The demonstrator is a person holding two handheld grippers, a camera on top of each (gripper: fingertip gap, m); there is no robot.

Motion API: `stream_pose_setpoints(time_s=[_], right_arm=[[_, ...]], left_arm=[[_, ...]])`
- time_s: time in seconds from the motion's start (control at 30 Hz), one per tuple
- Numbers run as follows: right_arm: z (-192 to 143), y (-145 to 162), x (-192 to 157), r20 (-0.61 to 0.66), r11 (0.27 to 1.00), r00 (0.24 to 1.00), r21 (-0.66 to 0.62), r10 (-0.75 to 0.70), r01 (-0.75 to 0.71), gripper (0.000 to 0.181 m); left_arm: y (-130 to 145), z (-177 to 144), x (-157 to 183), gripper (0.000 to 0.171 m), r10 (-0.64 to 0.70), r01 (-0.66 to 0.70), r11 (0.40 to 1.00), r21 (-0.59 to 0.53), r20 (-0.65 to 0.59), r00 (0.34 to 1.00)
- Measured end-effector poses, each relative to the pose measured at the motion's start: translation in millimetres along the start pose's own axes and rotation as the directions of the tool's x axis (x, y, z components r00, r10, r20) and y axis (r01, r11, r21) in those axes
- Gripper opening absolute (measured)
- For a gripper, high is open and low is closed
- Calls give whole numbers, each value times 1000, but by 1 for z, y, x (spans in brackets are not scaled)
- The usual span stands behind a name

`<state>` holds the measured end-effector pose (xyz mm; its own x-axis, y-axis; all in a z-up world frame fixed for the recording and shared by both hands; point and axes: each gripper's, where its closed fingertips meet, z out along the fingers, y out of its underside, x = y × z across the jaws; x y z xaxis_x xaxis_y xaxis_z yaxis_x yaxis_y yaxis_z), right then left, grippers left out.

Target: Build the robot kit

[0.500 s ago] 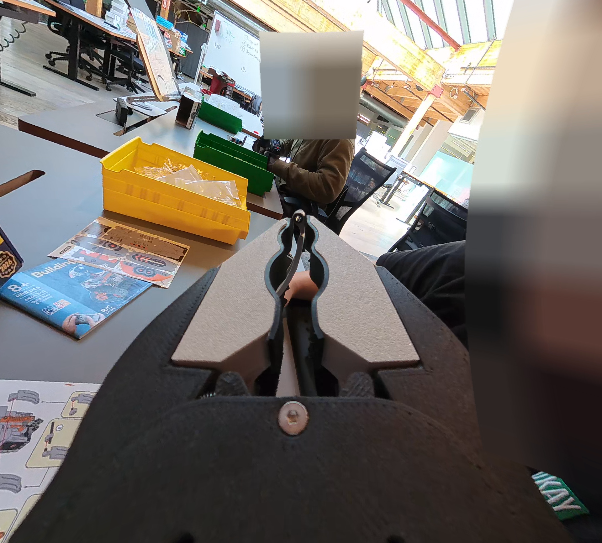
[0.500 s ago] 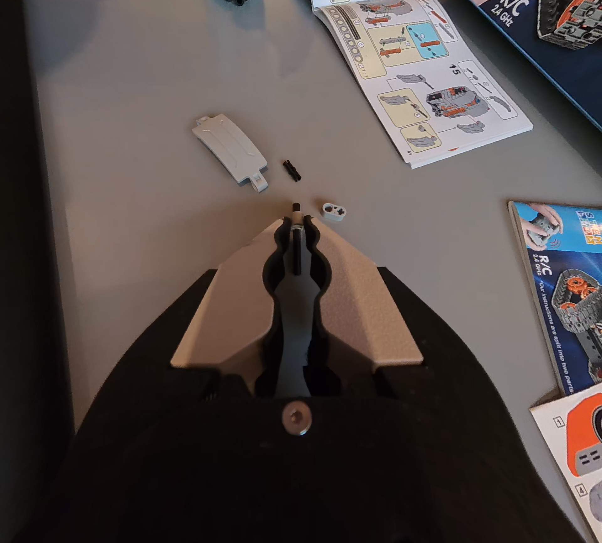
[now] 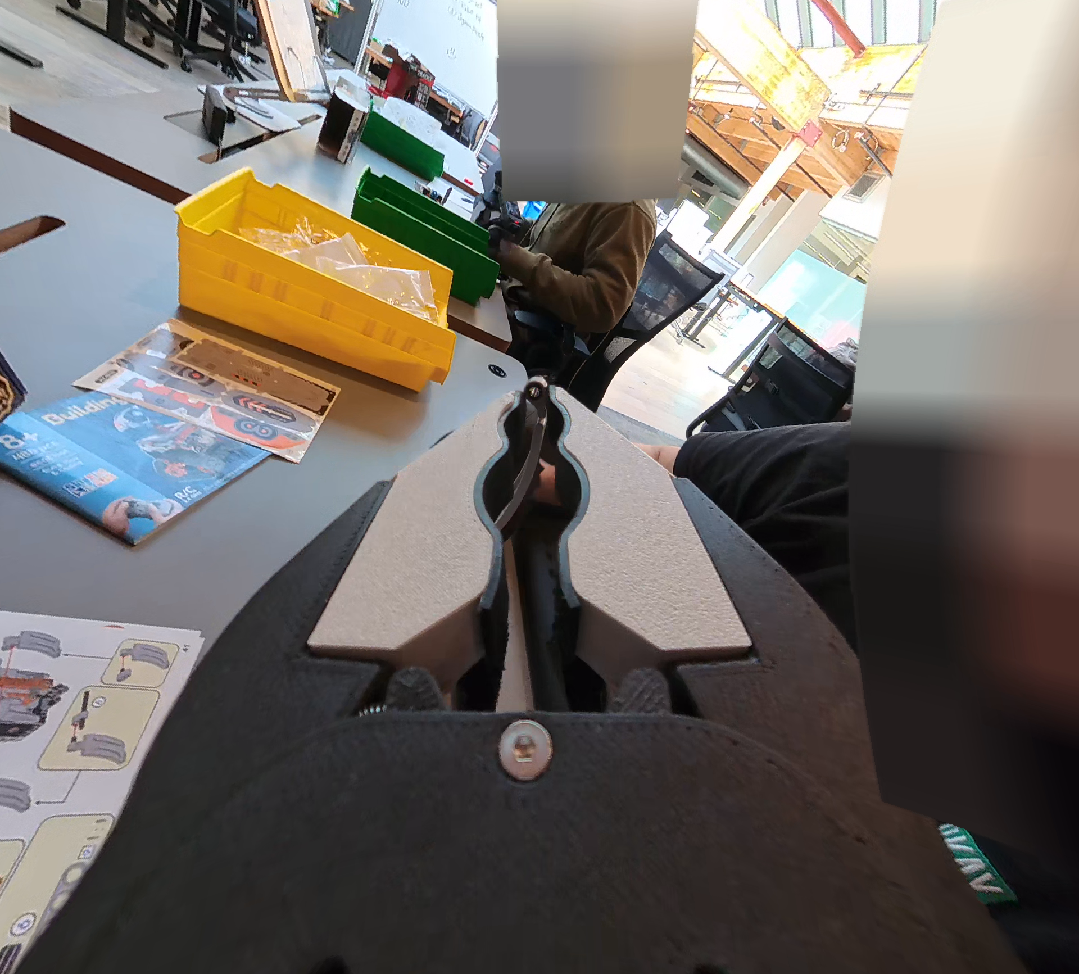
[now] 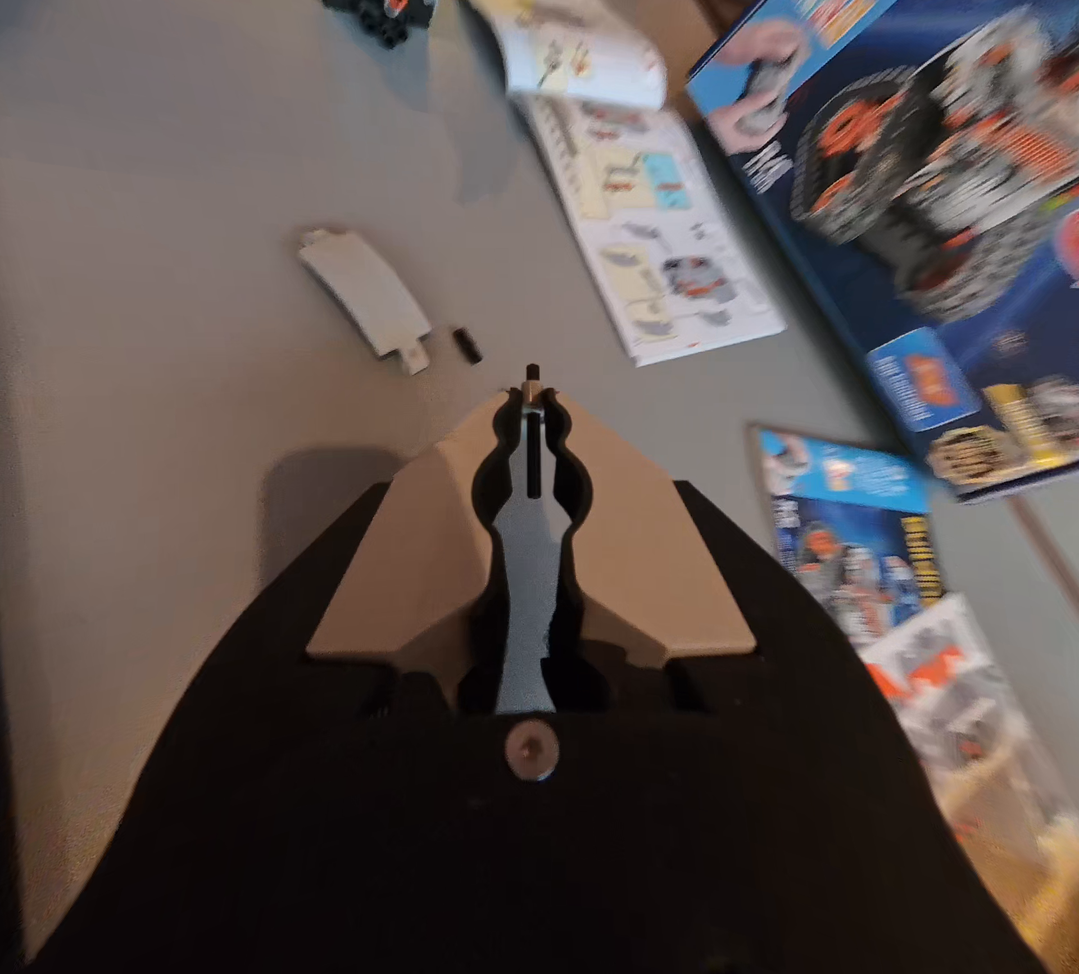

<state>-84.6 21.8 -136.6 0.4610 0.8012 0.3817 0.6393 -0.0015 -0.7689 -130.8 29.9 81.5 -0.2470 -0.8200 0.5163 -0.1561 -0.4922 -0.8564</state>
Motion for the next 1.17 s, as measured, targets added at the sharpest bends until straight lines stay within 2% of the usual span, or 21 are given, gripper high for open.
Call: stream_pose_setpoints(time_s=[0.13,0.23,0.37,0.47,0.53,0.6,0.63,0.67,0.73,0.77,0.8,0.87,0.93,1.03,1.17], right_arm=[[-31,-52,40,-194,983,974,116,-117,141,6],[-53,-102,66,-303,952,927,139,-222,273,6],[-62,-150,84,-329,922,894,136,-304,364,5],[-52,-154,92,-234,939,924,92,-304,332,6],[-45,-153,89,-79,972,975,95,-206,213,6],[-43,-153,79,148,995,988,95,-53,39,6],[-45,-155,73,278,993,959,91,51,-79,5],[-49,-160,68,406,973,900,89,159,-212,5],[-64,-172,55,673,890,672,45,308,-453,5],[-72,-177,53,761,847,562,31,324,-531,5],[-75,-177,50,811,819,484,12,328,-574,5],[-75,-172,45,849,806,416,-19,325,-591,5],[-85,-177,37,898,793,328,-36,293,-609,5],[-97,-184,37,935,767,238,-53,263,-640,5],[-94,-180,39,938,745,179,-111,297,-658,5]], left_arm=[[0,6,-4,3,-28,28,1000,3,2,1000],[1,8,-6,4,-30,30,1000,-6,13,999],[-3,5,-6,3,-11,11,1000,15,44,999],[-7,-4,-5,4,27,-29,999,17,95,995],[-7,-12,-4,4,64,-65,998,8,124,990],[-5,-17,-1,4,106,-106,994,-13,126,986],[-5,-18,0,4,132,-130,991,-22,124,983],[-4,-19,1,4,162,-160,987,-29,122,979],[-1,-18,3,4,230,-226,973,-48,109,967],[1,-16,5,4,265,-260,964,-62,100,959],[3,-13,6,4,301,-294,953,-76,91,949],[8,-6,11,5,368,-361,927,-100,66,927],[12,3,14,4,418,-410,904,-123,49,907],[18,13,15,5,458,-449,881,-149,34,888],[17,18,20,4,460,-456,881,-124,4,888]])
